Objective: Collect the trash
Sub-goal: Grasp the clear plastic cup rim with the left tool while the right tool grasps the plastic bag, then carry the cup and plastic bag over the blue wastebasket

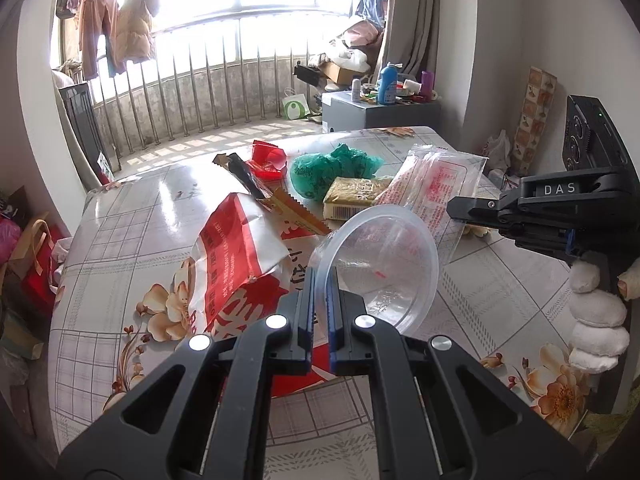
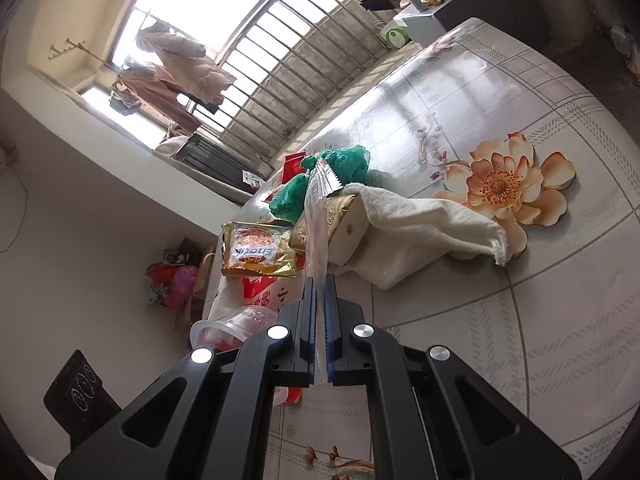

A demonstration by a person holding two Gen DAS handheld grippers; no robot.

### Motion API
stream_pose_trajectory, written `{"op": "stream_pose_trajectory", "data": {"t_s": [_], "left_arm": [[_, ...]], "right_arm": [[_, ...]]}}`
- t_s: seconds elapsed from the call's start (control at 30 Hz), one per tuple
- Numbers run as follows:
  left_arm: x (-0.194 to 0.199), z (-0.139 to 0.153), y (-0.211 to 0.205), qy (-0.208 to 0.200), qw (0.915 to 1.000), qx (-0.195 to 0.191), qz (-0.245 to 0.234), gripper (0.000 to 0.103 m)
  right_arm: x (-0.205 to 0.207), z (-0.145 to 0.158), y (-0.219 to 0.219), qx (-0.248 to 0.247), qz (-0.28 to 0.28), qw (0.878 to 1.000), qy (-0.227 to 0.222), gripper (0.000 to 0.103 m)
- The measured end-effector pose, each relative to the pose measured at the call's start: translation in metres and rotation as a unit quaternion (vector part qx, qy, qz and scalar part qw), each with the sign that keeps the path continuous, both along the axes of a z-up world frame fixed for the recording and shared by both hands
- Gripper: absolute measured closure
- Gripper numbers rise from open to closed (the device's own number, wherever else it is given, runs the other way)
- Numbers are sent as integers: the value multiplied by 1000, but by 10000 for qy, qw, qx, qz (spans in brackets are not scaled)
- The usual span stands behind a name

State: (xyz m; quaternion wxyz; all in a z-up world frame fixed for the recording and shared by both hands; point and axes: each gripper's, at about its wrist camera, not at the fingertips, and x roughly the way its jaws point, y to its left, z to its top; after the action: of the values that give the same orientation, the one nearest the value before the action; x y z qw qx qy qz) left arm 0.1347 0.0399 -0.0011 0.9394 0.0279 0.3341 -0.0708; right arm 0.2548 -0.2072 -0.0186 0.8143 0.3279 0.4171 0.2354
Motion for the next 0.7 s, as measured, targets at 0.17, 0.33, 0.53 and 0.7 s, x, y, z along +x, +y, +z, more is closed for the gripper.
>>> {"op": "stream_pose_trajectory", "data": {"t_s": [0.17,0.33,0.53,0.7], "left_arm": [[-4,2,-5,-9,10000,-18,-80,99],[-7,6,-13,-48,9998,-69,-187,99],[-13,18,-31,-201,9990,-45,-387,99],[-12,34,-55,-394,9964,-28,-755,99]], "right_arm": [[-23,16,-16,-147,-94,9997,-173,99],[-48,26,-40,-194,-280,9991,-256,99],[-80,39,-75,-81,-764,9961,-428,99],[-115,54,-118,-113,-1372,9882,-669,99]]}}
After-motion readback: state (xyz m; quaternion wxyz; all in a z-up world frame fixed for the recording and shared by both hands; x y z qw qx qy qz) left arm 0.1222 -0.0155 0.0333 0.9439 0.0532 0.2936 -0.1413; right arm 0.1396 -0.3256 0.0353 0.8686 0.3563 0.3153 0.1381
